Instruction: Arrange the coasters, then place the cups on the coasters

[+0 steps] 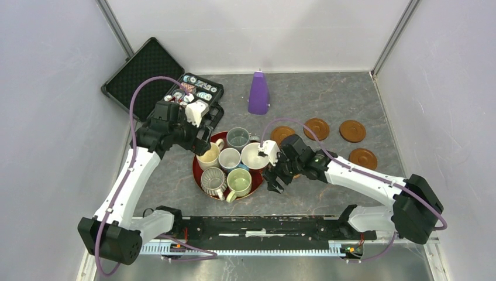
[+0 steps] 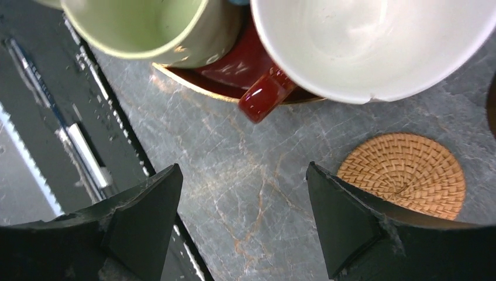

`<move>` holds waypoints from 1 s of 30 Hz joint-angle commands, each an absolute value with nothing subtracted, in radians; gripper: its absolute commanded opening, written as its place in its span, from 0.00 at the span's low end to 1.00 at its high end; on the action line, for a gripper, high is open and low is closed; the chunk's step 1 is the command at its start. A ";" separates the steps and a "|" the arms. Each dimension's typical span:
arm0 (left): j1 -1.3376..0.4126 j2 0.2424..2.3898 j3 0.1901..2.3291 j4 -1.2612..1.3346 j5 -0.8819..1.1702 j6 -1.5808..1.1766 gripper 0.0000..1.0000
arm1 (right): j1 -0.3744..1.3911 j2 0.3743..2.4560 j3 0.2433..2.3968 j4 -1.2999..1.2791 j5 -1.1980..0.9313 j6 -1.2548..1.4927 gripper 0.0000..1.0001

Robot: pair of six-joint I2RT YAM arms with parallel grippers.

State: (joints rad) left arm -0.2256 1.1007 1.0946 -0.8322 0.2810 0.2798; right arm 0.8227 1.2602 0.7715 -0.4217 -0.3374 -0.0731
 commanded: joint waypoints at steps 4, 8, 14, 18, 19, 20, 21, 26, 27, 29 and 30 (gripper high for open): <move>-0.217 1.032 1.072 -0.822 0.245 0.273 1.00 | 0.901 1.324 0.829 -0.321 -0.051 0.130 0.85; -0.213 1.016 1.058 -0.822 0.234 0.277 1.00 | 0.938 1.359 0.862 -0.316 -0.007 0.158 0.86; -0.211 1.005 1.048 -0.821 0.220 0.279 1.00 | 0.941 1.407 0.900 -0.306 0.038 0.197 0.87; -0.210 1.009 1.051 -0.820 0.219 0.281 1.00 | 0.940 1.442 0.912 -0.306 0.060 0.208 0.83; -0.211 1.009 1.051 -0.818 0.218 0.282 1.00 | 0.940 1.451 0.915 -0.312 0.071 0.208 0.81; -0.210 1.009 1.051 -0.816 0.218 0.283 1.00 | 0.940 1.458 0.916 -0.315 0.075 0.209 0.79; -0.210 1.008 1.051 -0.815 0.218 0.285 1.00 | 0.940 1.462 0.916 -0.319 0.081 0.207 0.77; -0.210 1.003 1.051 -0.813 0.218 0.290 1.00 | 0.928 1.442 0.888 -0.316 0.114 0.191 0.58; -0.210 1.001 1.051 -0.813 0.219 0.291 1.00 | 0.927 1.438 0.884 -0.318 0.115 0.184 0.56; -0.211 1.002 1.051 -0.814 0.223 0.290 1.00 | 0.925 1.429 0.875 -0.306 0.109 0.165 0.55; -0.210 1.003 1.049 -0.813 0.223 0.288 1.00 | 0.925 1.428 0.873 -0.297 0.105 0.156 0.55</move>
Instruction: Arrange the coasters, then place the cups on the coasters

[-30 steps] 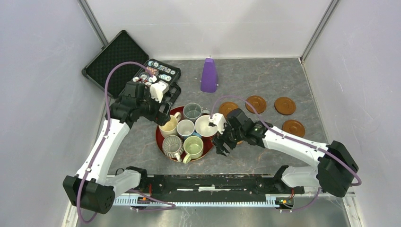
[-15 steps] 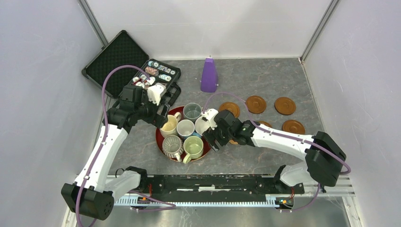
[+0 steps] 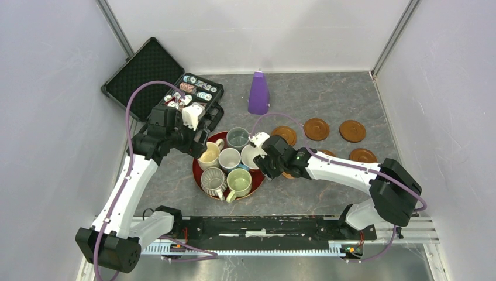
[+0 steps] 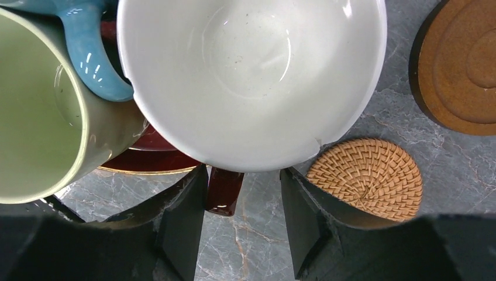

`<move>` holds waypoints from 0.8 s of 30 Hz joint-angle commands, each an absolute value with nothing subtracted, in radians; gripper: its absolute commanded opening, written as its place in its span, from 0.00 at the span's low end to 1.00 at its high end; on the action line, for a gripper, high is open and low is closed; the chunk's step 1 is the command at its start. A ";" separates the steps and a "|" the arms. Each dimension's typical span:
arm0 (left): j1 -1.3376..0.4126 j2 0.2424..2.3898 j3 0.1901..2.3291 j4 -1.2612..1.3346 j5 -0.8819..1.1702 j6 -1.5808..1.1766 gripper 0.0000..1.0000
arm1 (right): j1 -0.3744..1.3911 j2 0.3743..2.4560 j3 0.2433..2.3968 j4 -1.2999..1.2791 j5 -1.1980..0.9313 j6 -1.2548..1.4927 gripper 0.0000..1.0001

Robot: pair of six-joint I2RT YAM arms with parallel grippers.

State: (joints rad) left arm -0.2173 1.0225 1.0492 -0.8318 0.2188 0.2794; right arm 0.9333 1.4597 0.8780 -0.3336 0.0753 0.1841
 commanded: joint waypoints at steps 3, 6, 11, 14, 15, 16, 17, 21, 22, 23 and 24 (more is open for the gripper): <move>-0.211 1.007 1.048 -0.811 0.225 0.286 1.00 | 0.925 1.438 0.874 -0.268 0.082 0.120 0.57; -0.211 1.011 1.055 -0.811 0.227 0.286 1.00 | 0.925 1.460 0.886 -0.280 0.088 0.083 0.57; -0.211 1.019 1.069 -0.811 0.228 0.288 1.00 | 0.916 1.473 0.881 -0.296 0.073 0.047 0.53; -0.210 1.026 1.076 -0.812 0.229 0.291 1.00 | 0.913 1.467 0.867 -0.284 0.058 0.022 0.52; -0.211 1.028 1.079 -0.811 0.231 0.290 1.00 | 0.911 1.463 0.864 -0.281 0.055 0.015 0.51; -0.211 1.031 1.081 -0.812 0.233 0.293 1.00 | 0.909 1.461 0.861 -0.280 0.049 0.010 0.50; -0.211 1.032 1.084 -0.811 0.236 0.294 1.00 | 0.905 1.462 0.859 -0.281 0.041 0.008 0.49; -0.211 1.046 1.096 -0.812 0.240 0.296 1.00 | 0.876 1.472 0.860 -0.303 0.007 0.009 0.39; -0.211 1.050 1.098 -0.811 0.242 0.297 1.00 | 0.866 1.476 0.864 -0.312 0.003 0.009 0.38; -0.211 1.052 1.102 -0.811 0.243 0.297 1.00 | 0.858 1.476 0.867 -0.319 -0.011 0.008 0.37; -0.212 1.054 1.104 -0.811 0.245 0.299 1.00 | 0.853 1.475 0.866 -0.322 -0.031 -0.019 0.36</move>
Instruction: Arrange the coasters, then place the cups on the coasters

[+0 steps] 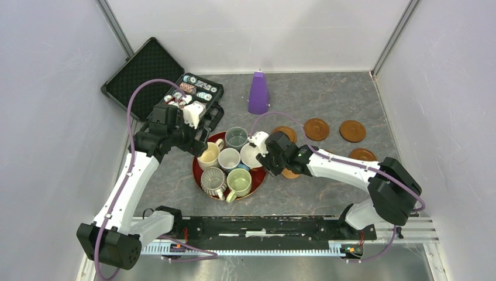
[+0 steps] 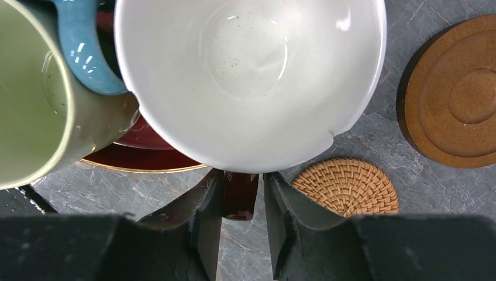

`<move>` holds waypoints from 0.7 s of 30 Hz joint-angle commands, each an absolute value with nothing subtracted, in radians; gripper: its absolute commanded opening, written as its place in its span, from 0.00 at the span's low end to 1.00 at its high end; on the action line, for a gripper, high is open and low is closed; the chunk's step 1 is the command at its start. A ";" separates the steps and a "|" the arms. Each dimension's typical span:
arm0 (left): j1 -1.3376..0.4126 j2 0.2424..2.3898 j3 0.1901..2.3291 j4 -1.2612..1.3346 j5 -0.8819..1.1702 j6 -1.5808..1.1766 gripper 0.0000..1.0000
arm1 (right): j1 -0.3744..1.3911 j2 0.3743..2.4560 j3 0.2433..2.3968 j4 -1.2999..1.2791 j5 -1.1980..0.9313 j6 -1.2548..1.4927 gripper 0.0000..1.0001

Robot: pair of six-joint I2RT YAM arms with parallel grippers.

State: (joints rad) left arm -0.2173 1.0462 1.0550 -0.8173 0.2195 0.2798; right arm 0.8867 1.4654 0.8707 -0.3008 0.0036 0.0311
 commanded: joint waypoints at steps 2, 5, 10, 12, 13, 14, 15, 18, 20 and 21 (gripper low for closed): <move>-0.210 1.062 1.109 -0.812 0.248 0.299 1.00 | 0.845 1.468 0.864 -0.328 -0.044 -0.027 0.36; -0.210 1.069 1.112 -0.805 0.254 0.299 1.00 | 0.843 1.463 0.853 -0.320 -0.054 -0.025 0.50; -0.212 1.078 1.114 -0.798 0.258 0.298 1.00 | 0.843 1.498 0.872 -0.311 -0.068 -0.025 0.52; -0.212 1.077 1.114 -0.798 0.258 0.296 1.00 | 0.841 1.509 0.882 -0.312 -0.061 -0.026 0.48; -0.211 1.077 1.116 -0.798 0.258 0.297 1.00 | 0.842 1.512 0.885 -0.315 -0.061 -0.026 0.46; -0.211 1.077 1.117 -0.798 0.257 0.299 1.00 | 0.841 1.513 0.887 -0.317 -0.061 -0.024 0.43; -0.212 1.077 1.118 -0.797 0.253 0.299 1.00 | 0.840 1.511 0.889 -0.322 -0.061 -0.022 0.40; -0.212 1.073 1.118 -0.799 0.247 0.302 1.00 | 0.837 1.483 0.883 -0.331 -0.064 -0.022 0.29; -0.211 1.068 1.115 -0.799 0.247 0.305 1.00 | 0.836 1.448 0.874 -0.336 -0.065 -0.027 0.20; -0.211 1.065 1.114 -0.799 0.247 0.304 1.00 | 0.833 1.430 0.869 -0.339 -0.067 -0.031 0.15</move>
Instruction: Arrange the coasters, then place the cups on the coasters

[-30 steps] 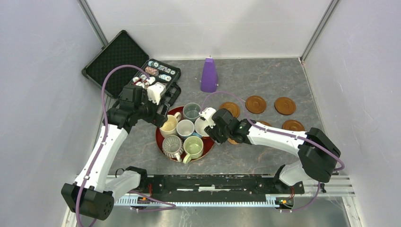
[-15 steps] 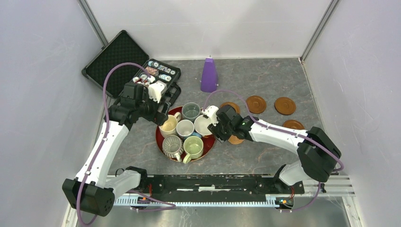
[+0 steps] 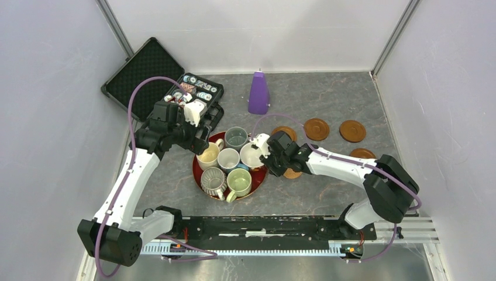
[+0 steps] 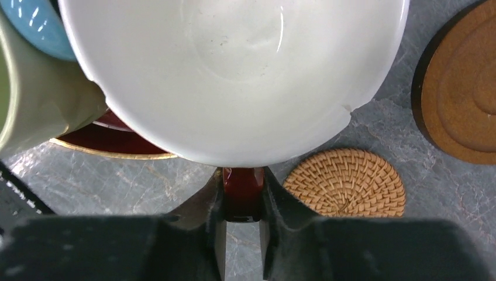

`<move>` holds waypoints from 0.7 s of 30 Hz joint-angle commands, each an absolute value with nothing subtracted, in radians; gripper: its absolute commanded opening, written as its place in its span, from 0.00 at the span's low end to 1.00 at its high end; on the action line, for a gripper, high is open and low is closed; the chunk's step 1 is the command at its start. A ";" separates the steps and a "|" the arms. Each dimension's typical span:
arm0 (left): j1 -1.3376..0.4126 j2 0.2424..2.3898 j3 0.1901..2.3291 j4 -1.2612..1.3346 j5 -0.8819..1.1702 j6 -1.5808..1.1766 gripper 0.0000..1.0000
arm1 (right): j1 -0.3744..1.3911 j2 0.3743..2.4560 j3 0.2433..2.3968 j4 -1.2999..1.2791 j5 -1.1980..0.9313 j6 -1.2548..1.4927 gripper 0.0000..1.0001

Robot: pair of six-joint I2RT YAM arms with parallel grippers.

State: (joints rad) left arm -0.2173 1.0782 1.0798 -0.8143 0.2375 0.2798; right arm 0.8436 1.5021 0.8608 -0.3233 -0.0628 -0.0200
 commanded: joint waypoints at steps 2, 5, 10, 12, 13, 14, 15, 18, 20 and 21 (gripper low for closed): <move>-0.212 1.065 1.111 -0.800 0.249 0.304 1.00 | 0.828 1.390 0.854 -0.342 -0.067 -0.046 0.02; -0.211 1.065 1.111 -0.798 0.255 0.302 1.00 | 0.809 1.315 0.819 -0.319 -0.065 -0.066 0.00; -0.212 1.075 1.117 -0.798 0.268 0.301 1.00 | 0.748 1.194 0.761 -0.264 -0.114 -0.103 0.00; -0.212 1.077 1.118 -0.796 0.275 0.301 1.00 | 0.715 1.156 0.752 -0.249 -0.158 -0.117 0.00; -0.212 1.078 1.121 -0.796 0.281 0.300 1.00 | 0.698 1.137 0.752 -0.247 -0.172 -0.124 0.00; -0.212 1.076 1.122 -0.796 0.289 0.300 1.00 | 0.673 1.119 0.753 -0.247 -0.195 -0.136 0.00; -0.212 1.075 1.126 -0.796 0.302 0.301 1.00 | 0.648 1.100 0.757 -0.252 -0.214 -0.152 0.00; -0.212 1.071 1.133 -0.796 0.330 0.314 1.00 | 0.548 1.056 0.772 -0.273 -0.287 -0.229 0.00; -0.213 1.076 1.143 -0.802 0.346 0.340 1.00 | 0.477 1.039 0.789 -0.308 -0.338 -0.305 0.00; -0.213 1.081 1.151 -0.804 0.346 0.351 1.00 | 0.434 1.031 0.796 -0.319 -0.361 -0.341 0.00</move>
